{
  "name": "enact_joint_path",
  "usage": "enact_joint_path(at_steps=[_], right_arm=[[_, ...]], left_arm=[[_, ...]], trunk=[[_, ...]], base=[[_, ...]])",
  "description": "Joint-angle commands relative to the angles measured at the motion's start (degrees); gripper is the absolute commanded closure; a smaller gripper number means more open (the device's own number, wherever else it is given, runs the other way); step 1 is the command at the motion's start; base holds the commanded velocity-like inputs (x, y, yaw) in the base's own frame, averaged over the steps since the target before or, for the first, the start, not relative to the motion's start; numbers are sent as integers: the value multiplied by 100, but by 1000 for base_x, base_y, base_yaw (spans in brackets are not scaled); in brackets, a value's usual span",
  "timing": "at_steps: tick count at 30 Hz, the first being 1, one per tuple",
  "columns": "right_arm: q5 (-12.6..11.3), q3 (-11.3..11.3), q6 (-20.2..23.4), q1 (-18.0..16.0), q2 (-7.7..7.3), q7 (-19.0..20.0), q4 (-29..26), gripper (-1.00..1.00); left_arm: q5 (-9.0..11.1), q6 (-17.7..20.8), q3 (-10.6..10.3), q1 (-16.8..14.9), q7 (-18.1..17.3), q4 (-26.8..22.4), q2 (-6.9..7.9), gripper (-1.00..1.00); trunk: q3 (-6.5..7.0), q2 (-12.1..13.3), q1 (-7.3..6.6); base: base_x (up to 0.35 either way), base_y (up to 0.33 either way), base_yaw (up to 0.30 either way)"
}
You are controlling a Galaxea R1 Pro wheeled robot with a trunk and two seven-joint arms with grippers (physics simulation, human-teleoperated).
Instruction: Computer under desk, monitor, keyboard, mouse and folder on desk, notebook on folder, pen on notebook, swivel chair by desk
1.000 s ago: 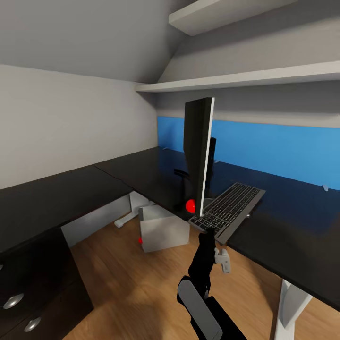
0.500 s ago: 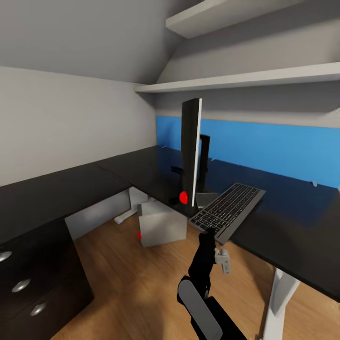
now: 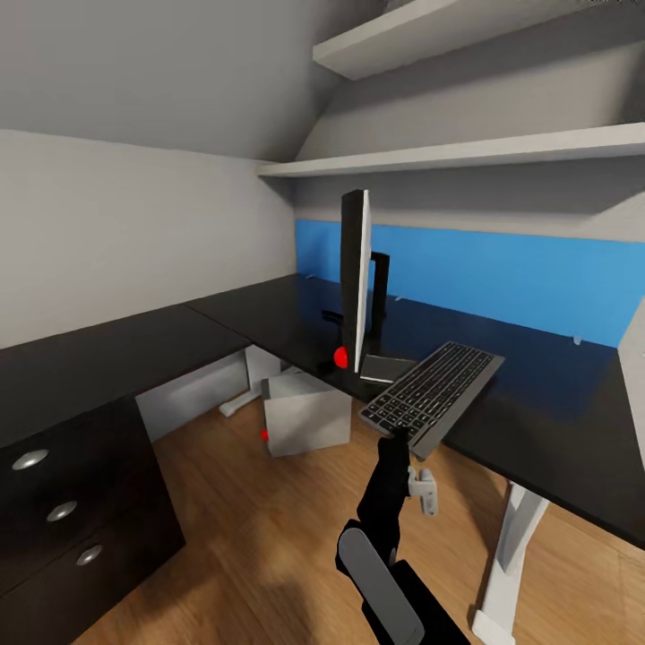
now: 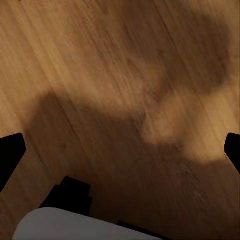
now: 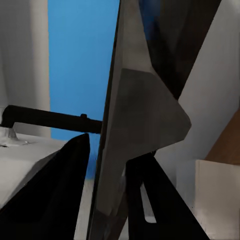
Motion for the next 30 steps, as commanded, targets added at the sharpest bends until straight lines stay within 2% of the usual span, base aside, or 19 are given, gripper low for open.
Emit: enact_joint_path(at_steps=[1,5,10,12,15,19,30], right_arm=[[27,18,-18,-2,0,-62,-119,100],[13,31,-18,6,0,-80,-379,100],[11,31,-18,24,0,-82,-493,100],[11,29,-18,59,0,-88,-634,100],[11,26,-18,248,0,-90,-891,100],[10,31,-18,413,0,-90,-1122,100],[35,37,-18,464,0,-43,-1150,100]], left_arm=[[59,21,3,1,43,-11,-3,-100],[58,-80,3,1,58,28,0,-100],[58,-879,-5,1,49,344,-1,-100],[58,-1054,-6,1,52,386,1,-100],[62,-1122,-2,1,62,406,14,-100],[61,-1150,-5,1,79,537,115,-100],[65,-1165,-6,1,75,595,163,-100]], trunk=[[14,39,-23],[86,199,-111],[175,400,-221],[211,480,-265],[265,601,-331],[337,761,-418],[534,1202,-660]], base=[[-5,-3,0],[-1,-1,0],[0,0,0],[0,0,0],[0,0,0],[0,0,0],[0,0,0]])
